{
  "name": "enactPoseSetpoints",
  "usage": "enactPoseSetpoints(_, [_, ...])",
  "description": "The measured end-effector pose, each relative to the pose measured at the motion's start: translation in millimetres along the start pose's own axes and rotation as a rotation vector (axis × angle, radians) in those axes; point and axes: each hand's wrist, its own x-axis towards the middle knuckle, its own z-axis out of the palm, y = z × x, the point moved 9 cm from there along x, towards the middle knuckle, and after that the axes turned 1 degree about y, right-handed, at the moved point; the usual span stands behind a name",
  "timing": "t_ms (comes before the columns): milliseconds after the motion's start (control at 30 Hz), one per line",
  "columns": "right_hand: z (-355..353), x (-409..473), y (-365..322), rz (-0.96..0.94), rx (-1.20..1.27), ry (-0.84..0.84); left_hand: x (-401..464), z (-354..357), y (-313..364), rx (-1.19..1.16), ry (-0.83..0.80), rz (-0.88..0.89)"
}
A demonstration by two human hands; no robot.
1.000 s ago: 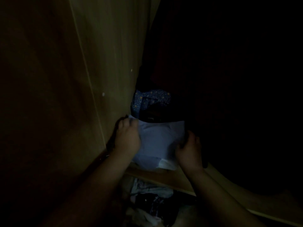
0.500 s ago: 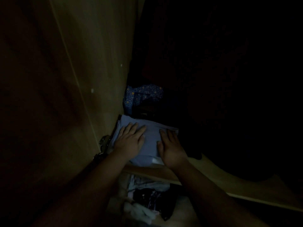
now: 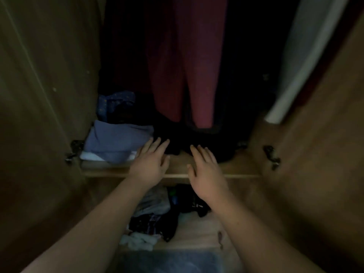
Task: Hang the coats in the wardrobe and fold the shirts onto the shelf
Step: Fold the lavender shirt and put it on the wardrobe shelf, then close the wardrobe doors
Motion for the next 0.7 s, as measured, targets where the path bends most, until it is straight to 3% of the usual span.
enactPoseSetpoints(367, [-193.0, -314.3, 144.3, 0.348, -0.146, 0.105, -165.8, 63.3, 332.8, -0.15, -0.198, 0.311])
enactPoseSetpoints(533, [-247.5, -384.4, 178.1, 0.495, -0.133, 0.168, -196.9, 61.9, 409.6, -0.17, -0.225, 0.418])
enactPoseSetpoints(700, [-272.5, -380.6, 202.9, 0.567, -0.072, 0.217, -199.4, 47.3, 427.4, -0.15, -0.204, 0.414])
